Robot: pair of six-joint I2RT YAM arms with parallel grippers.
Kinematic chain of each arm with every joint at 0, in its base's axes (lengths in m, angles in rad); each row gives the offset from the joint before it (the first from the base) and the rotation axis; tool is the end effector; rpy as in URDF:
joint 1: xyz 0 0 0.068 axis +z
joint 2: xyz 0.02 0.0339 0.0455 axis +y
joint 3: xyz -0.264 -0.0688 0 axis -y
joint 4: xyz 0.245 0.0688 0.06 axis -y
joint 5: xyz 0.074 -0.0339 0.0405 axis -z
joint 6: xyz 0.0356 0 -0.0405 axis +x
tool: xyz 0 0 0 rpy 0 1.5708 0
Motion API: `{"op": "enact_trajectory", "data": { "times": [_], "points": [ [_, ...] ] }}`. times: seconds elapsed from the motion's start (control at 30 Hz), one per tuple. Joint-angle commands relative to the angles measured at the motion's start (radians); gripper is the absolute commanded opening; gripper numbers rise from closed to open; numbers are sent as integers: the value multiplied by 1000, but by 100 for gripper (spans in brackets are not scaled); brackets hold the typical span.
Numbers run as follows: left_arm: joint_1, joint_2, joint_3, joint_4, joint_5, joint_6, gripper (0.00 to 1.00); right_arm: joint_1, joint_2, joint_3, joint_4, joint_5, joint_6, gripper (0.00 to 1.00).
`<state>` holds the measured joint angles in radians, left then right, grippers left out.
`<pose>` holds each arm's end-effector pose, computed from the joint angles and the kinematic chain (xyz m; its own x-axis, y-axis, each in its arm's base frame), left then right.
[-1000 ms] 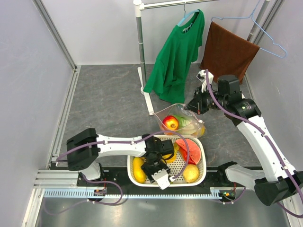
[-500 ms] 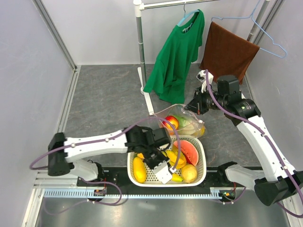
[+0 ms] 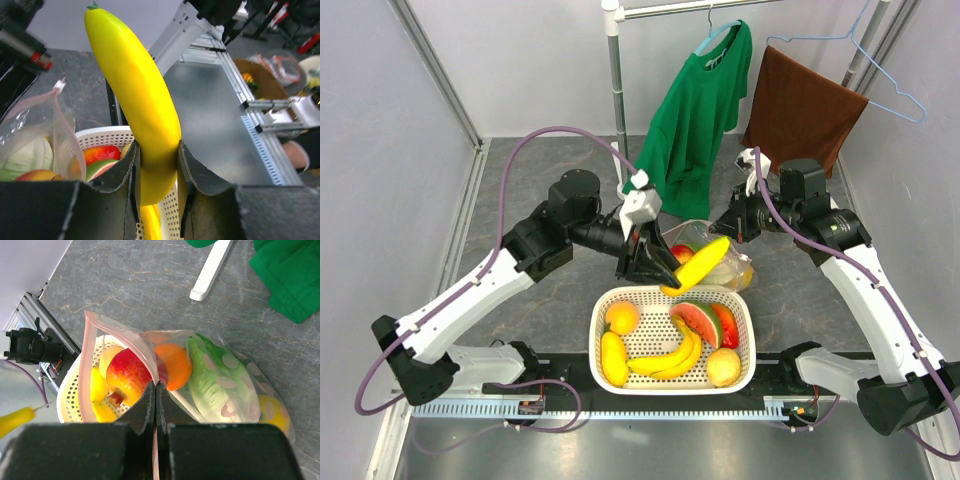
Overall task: Place the food in the zip-top bag and seal the zipper
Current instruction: Place the fake fruit in the zipper food storage bag.
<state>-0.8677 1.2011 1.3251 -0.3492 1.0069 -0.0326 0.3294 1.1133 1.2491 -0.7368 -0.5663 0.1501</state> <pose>0.1393 -0.2109 0.4287 -0.1750 0.1795 -0.9681 0.9352 -0.2772 -0.2204 0.2056 0.0905 0.3841 -0.6325 -0.0829 -0.7701 -0.6039 0.6754 0.4233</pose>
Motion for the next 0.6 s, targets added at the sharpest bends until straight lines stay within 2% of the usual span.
{"op": "enact_trajectory", "data": {
  "times": [0.0,0.13,0.23,0.37,0.43,0.57],
  "points": [
    [93,6,-96,498,56,-552,2,-4,-35,15,25,-46,-4,0],
    [116,57,-84,529,24,-553,2,-6,-61,18,33,-73,-11,0],
    [118,26,-144,558,-91,-457,2,-4,-73,16,28,-73,-12,0],
    [121,31,-181,539,-146,-305,2,-4,-70,12,28,-81,-1,0],
    [121,17,-216,533,-181,-276,2,-6,-67,12,27,-80,3,0],
    [121,-15,-302,567,-347,-248,2,-4,-63,6,28,-80,8,0]
  ]
}}
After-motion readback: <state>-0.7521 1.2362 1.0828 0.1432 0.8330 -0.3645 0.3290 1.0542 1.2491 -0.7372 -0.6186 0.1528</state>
